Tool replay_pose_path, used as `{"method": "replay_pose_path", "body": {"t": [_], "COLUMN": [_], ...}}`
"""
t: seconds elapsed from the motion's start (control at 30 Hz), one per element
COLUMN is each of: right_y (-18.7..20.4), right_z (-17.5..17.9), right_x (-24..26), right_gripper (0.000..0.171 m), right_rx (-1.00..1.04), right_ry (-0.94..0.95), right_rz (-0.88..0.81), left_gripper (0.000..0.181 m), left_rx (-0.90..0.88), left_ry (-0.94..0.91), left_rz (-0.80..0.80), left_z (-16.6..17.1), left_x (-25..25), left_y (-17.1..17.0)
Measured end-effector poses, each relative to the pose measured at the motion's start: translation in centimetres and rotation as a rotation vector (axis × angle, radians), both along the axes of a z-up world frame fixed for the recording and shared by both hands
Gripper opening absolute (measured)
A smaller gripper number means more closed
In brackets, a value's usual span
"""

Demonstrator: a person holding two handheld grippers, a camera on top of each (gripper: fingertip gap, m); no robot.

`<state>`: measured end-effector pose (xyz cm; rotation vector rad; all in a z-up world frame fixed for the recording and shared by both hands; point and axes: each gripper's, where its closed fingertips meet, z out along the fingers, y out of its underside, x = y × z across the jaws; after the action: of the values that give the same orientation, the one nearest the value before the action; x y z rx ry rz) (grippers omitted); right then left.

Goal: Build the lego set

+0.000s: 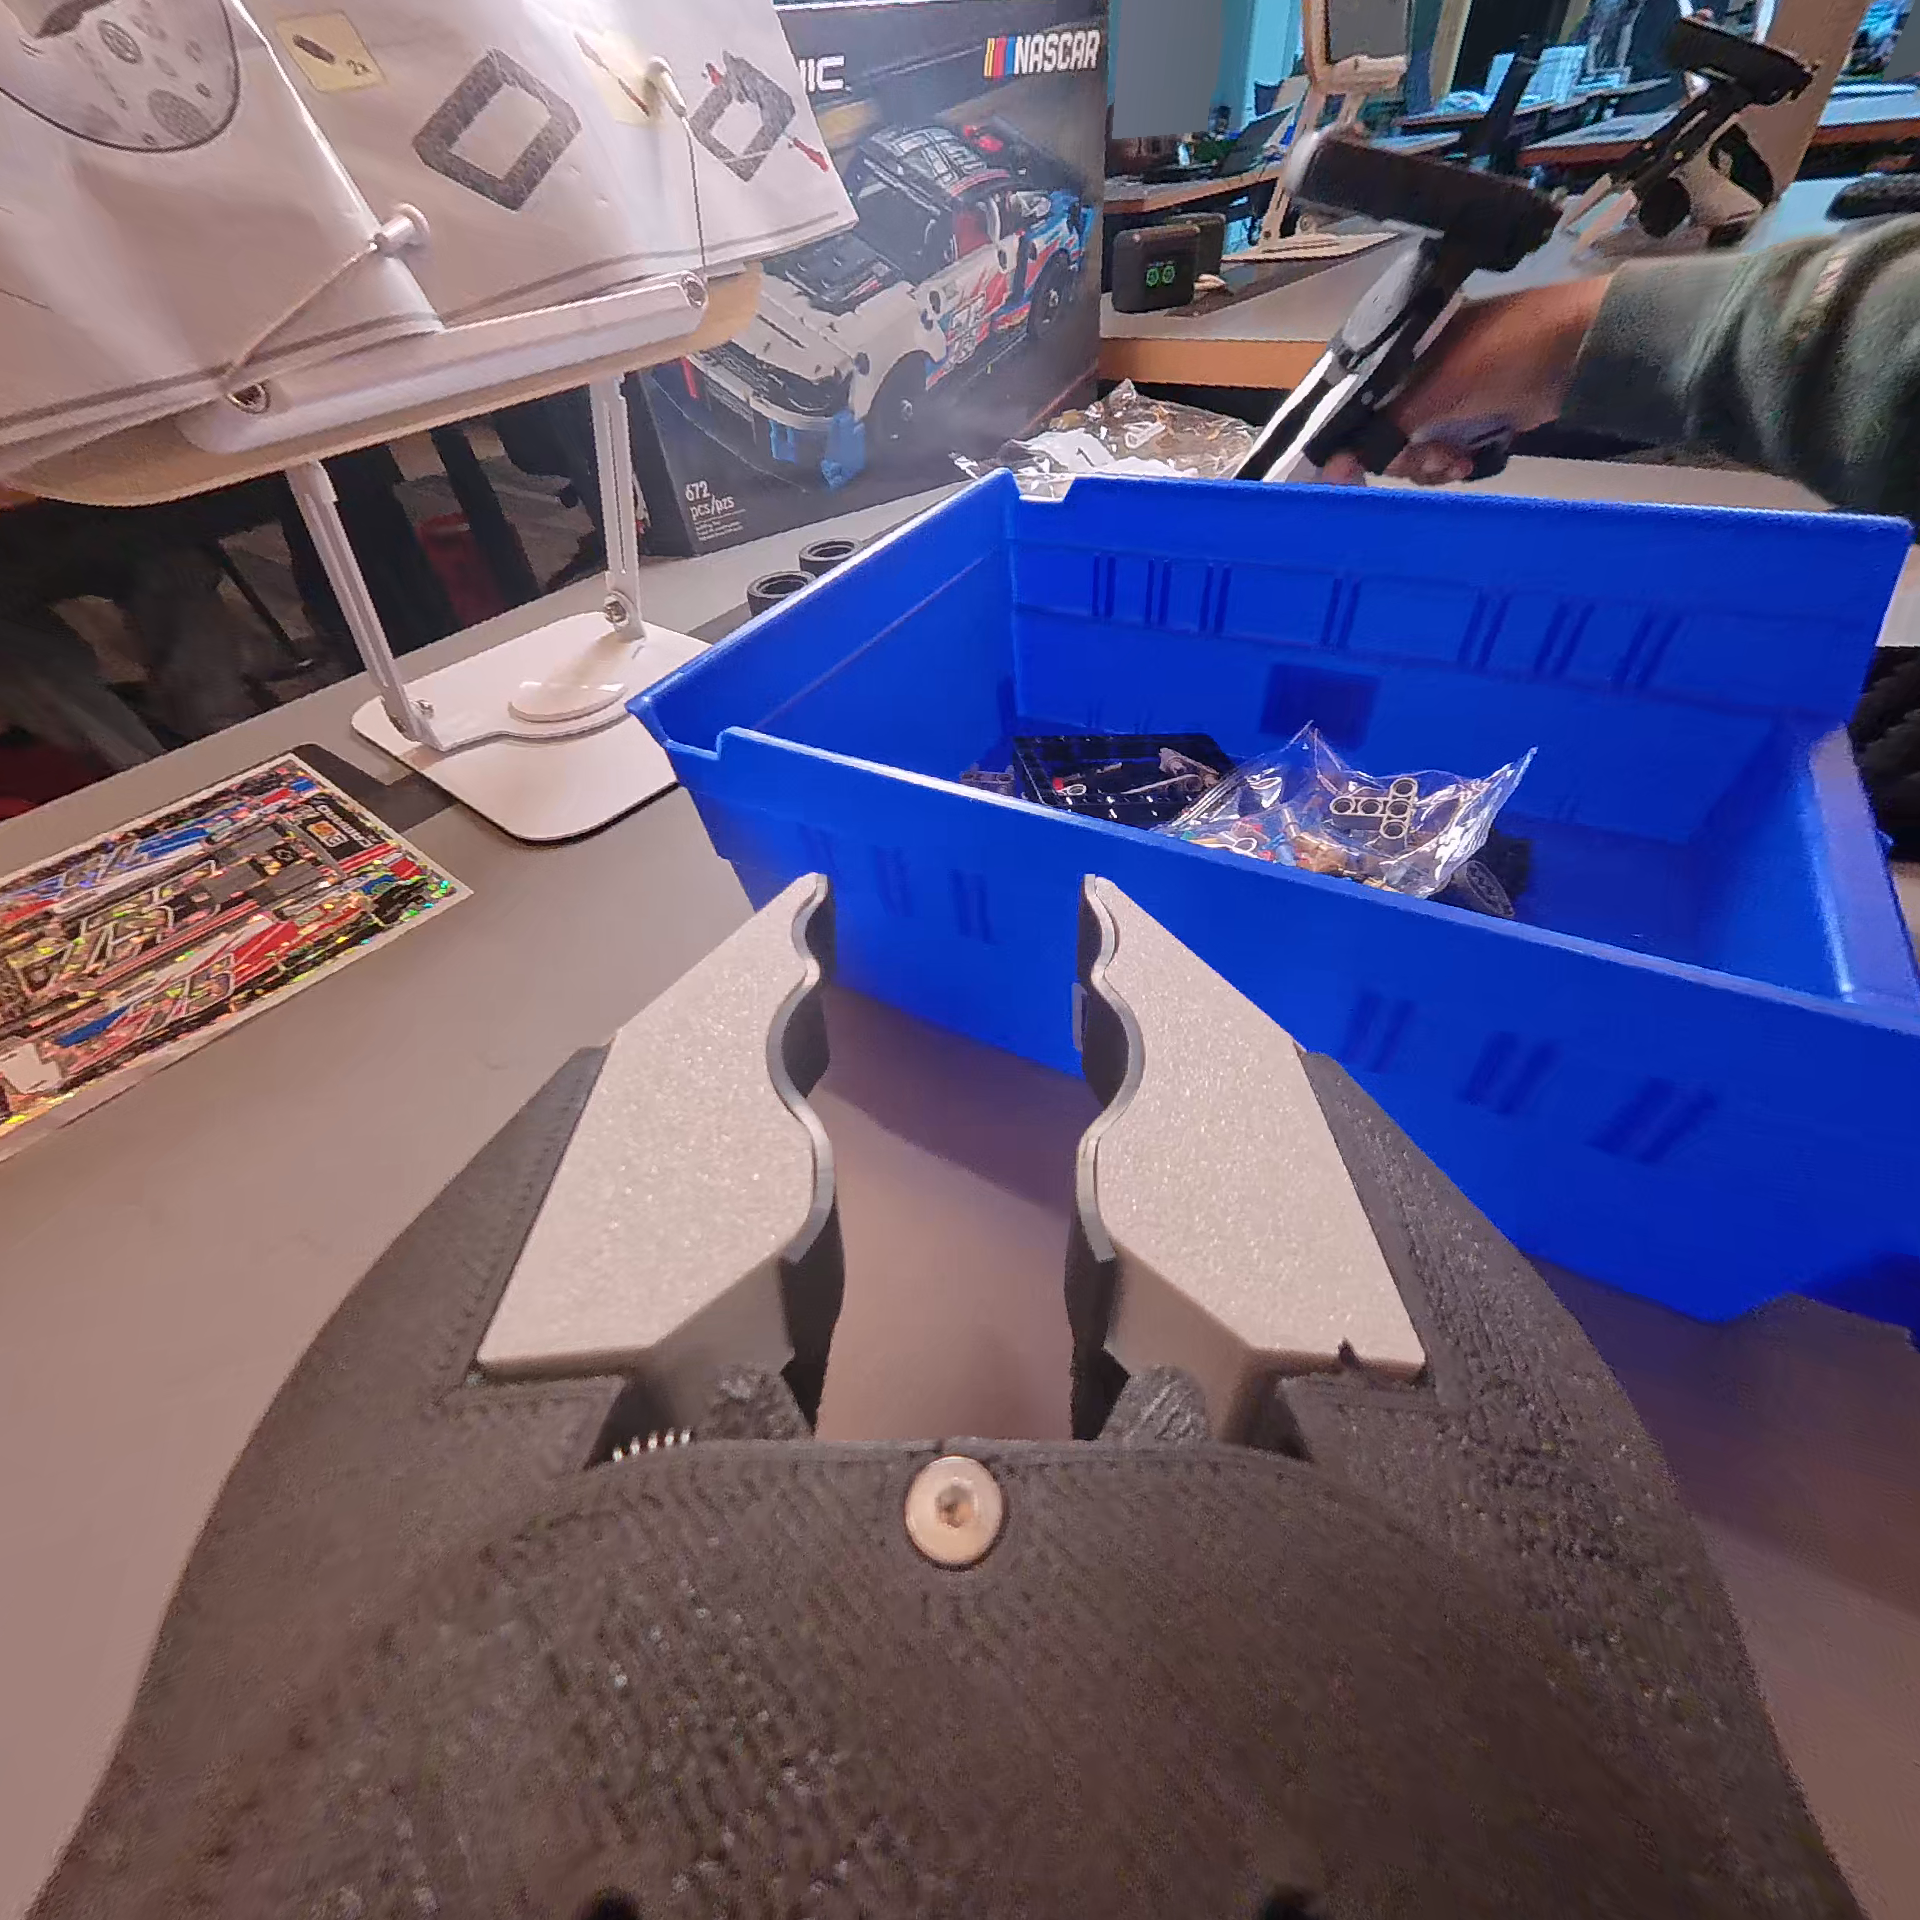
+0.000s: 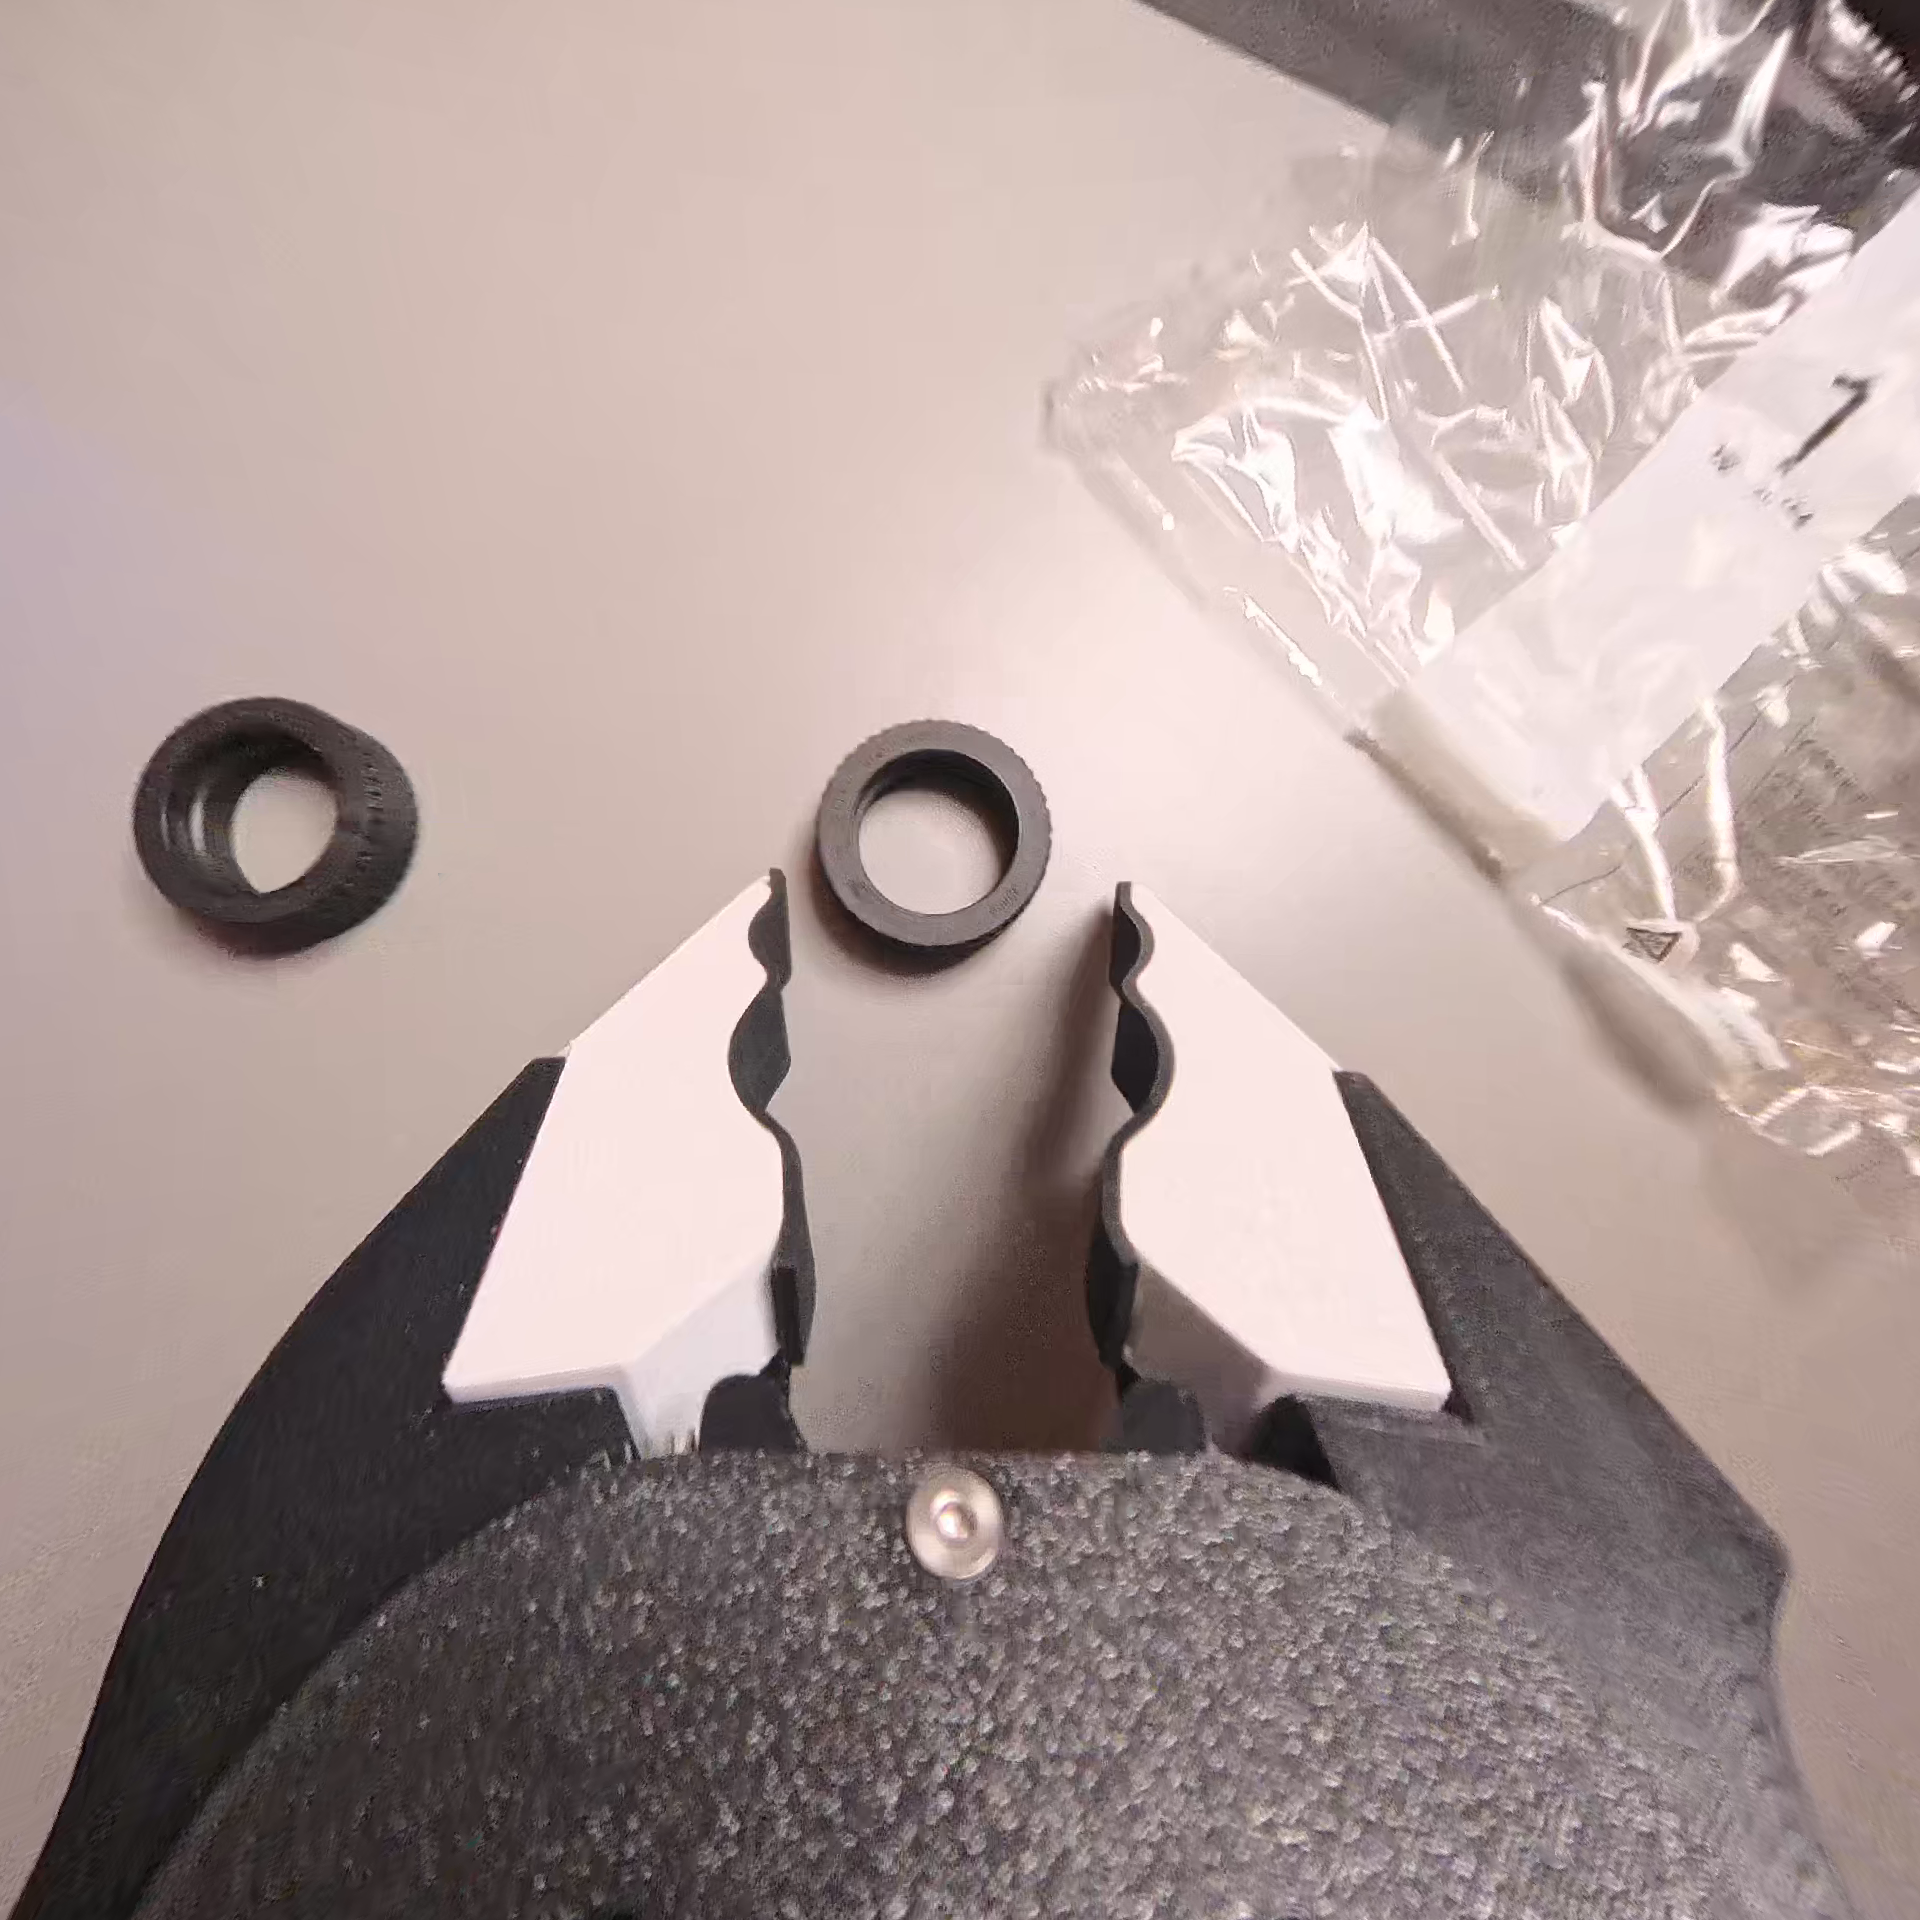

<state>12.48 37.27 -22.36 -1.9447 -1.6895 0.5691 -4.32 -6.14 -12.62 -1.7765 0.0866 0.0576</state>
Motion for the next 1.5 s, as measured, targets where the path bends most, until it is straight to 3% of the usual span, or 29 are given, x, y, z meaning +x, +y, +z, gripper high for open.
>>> {"method": "replay_pose_path", "body": {"t": [0.17, 0.37, 0.53, 0.73, 1.23, 1.5], "right_y": [-0.6, -3.5, -3.7, -3.5, -3.1, -3.0], "right_z": [1.2, 5.0, 4.6, 3.9, 2.8, 5.8], "right_x": [-3.0, -13.4, -22.2, -28.0, -30.3, -28.4], "right_gripper": [0.045, 0.038, 0.039, 0.039, 0.041, 0.044], "right_rx": [0.012, 0.062, 0.098, 0.068, 0.069, 0.135], "right_ry": [0.083, 0.211, 0.233, 0.266, 0.221, 0.306], "right_rz": [0.068, 0.169, 0.162, 0.133, 0.096, 0.130], "left_gripper": [0.044, 0.044, 0.043, 0.043, 0.043, 0.043], "left_rx": [0.004, -0.010, -0.005, 0.004, -0.019, -0.014], "left_ry": [-0.019, -0.033, -0.031, -0.048, -0.061, -0.054], "left_rz": [0.004, 0.005, 0.027, 0.047, 0.034, 0.023], "left_z": [0.0, -0.5, -0.3, -0.2, -0.9, -0.6], "left_x": [0.0, -0.2, -0.8, -1.6, -1.7, -1.3], "left_y": [0.0, 0.2, -0.1, -0.5, -0.4, -0.4]}}
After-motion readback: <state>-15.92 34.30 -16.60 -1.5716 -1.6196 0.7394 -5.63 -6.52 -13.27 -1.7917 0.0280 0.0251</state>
